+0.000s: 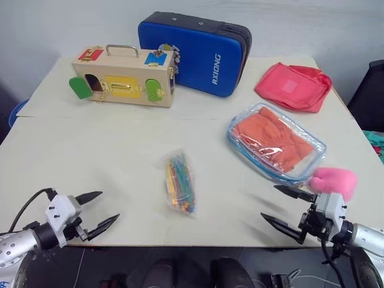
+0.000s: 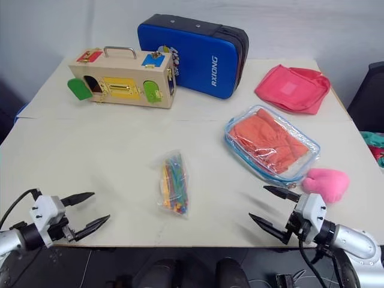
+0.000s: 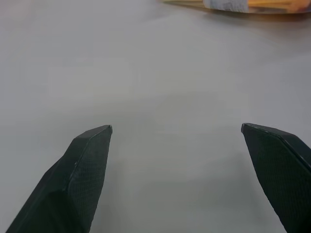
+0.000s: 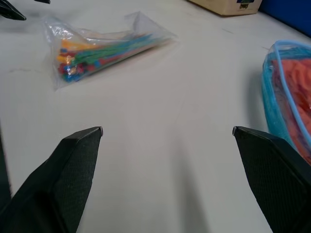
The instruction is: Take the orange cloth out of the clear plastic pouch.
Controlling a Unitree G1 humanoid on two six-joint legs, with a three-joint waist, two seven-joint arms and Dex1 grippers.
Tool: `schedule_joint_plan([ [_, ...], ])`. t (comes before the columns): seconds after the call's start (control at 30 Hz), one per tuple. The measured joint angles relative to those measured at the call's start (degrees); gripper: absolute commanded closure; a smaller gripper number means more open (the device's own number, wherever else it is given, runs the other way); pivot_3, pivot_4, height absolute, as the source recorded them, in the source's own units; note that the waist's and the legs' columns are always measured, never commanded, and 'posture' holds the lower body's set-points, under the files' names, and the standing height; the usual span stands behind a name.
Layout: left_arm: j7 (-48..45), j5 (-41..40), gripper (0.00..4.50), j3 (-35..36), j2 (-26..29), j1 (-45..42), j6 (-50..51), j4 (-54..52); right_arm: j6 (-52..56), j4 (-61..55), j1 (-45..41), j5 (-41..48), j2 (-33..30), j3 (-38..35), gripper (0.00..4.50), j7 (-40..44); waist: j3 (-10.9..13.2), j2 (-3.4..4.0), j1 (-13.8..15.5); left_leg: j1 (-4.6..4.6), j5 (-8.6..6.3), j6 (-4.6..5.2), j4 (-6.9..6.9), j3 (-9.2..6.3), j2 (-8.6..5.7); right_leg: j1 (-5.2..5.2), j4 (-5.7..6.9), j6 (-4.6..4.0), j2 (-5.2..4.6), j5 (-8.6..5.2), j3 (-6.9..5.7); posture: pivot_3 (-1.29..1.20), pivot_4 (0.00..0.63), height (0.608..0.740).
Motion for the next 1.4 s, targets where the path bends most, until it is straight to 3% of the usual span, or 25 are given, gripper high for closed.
schedule_joint_plan([
  [0.47,-0.92,-2.14,0.02,0.71,-0.8,-4.5,-1.43,-1.97,2.77,-2.67,-3.84,-0.57,1.65,4.21,0.0,-1.48,0.01,0.02,0.17,-0.01,0.12,-0.21,0.03,-0.07,-0.01,0.04,0.01,0.01,0.0,0.01,-0.11,0.0,0.15,0.74],
  [0.73,-2.7,-2.3,0.02,-0.3,0.13,-4.56,2.57,0.9,4.5,-3.77,-2.11,-0.63,-2.01,3.7,0.0,1.35,0.03,0.02,0.1,0.0,0.12,-0.2,0.07,-0.06,0.0,0.05,0.07,0.01,0.03,0.01,-0.1,0.0,0.15,0.74],
  [0.9,0.38,-3.69,0.02,-3.06,0.18,-7.58,12.36,-2.01,0.76,-4.78,-2.39,-0.02,-0.12,4.09,0.0,3.16,0.04,0.01,0.21,0.0,0.13,-0.22,0.07,-0.09,0.0,0.06,0.08,0.01,0.02,0.01,-0.11,0.0,0.15,0.74],
  [1.03,8.14,-14.59,0.02,-7.42,0.99,-15.55,33.83,-12.05,-0.73,-7.61,-5.03,4.99,4.18,4.33,0.0,3.66,0.06,-0.02,0.23,-0.02,0.17,-0.27,0.17,-0.13,0.0,0.06,0.2,0.03,0.01,0.02,-0.12,0.0,0.15,0.74],
  [1.1,14.54,-21.57,0.02,-9.15,-1.48,-21.79,44.63,-15.66,-1.86,-8.17,-5.52,5.49,4.31,4.24,0.0,4.03,0.06,-0.02,0.3,0.0,0.17,-0.28,0.19,-0.13,-0.03,0.08,0.24,0.04,0.02,0.02,-0.11,0.0,0.15,0.74],
  [1.27,26.37,-25.7,0.02,-18.24,-5.2,-31.63,62.33,-16.5,-2.96,-7.86,-4.74,5.32,4.36,4.38,0.0,5.16,0.06,-0.03,0.07,-0.01,0.23,-0.36,0.19,-0.09,-0.03,0.01,0.5,0.06,0.15,0.02,-0.06,0.0,0.15,0.74],
  [1.4,33.99,-20.61,0.89,-24.41,-8.52,-37.36,67.14,-15.61,-3.8,-7.74,-4.19,5.2,4.4,4.63,0.0,5.63,0.07,-0.03,0.3,0.03,0.26,-0.39,0.27,-0.08,-0.04,0.02,0.46,0.06,0.15,0.02,-0.05,0.0,0.15,0.74],
])
